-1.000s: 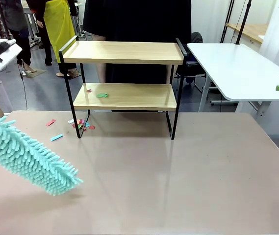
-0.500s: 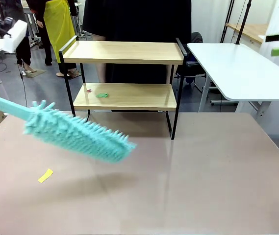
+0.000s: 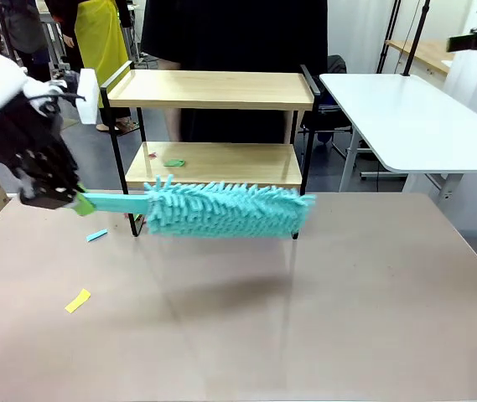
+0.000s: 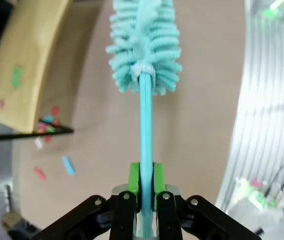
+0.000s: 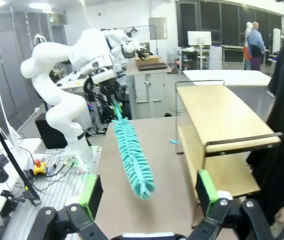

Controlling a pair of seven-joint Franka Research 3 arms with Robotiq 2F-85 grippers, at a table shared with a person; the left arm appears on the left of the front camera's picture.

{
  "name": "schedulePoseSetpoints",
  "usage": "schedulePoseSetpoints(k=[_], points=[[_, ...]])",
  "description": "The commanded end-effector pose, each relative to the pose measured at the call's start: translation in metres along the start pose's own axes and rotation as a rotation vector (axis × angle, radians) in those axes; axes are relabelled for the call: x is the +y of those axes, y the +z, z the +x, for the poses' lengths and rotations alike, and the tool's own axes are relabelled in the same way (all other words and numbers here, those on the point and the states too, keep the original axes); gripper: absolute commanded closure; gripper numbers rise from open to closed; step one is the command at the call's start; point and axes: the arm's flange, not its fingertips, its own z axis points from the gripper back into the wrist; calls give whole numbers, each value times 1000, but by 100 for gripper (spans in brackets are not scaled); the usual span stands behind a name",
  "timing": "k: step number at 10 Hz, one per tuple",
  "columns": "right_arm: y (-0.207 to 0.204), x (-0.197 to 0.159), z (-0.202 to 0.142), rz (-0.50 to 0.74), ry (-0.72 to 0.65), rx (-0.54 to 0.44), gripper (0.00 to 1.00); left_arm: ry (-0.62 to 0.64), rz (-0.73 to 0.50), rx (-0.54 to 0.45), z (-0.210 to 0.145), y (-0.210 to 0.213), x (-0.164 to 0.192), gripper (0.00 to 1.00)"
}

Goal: Clean the shelf.
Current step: Hand the Duster back to the human.

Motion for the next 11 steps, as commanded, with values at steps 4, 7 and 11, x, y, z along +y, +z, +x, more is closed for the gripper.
schedulePoseSetpoints(k=[4, 7, 11], points=[[-90, 38, -26, 30, -163, -8, 0, -131, -42, -347, -25, -50, 2, 87], [-101, 45, -50, 7, -91, -70, 0, -165, -89, -376, -39, -63, 5, 87], [-107, 28, -49, 34, -203, -40, 0, -142, -66, -345, -17, -46, 30, 87]])
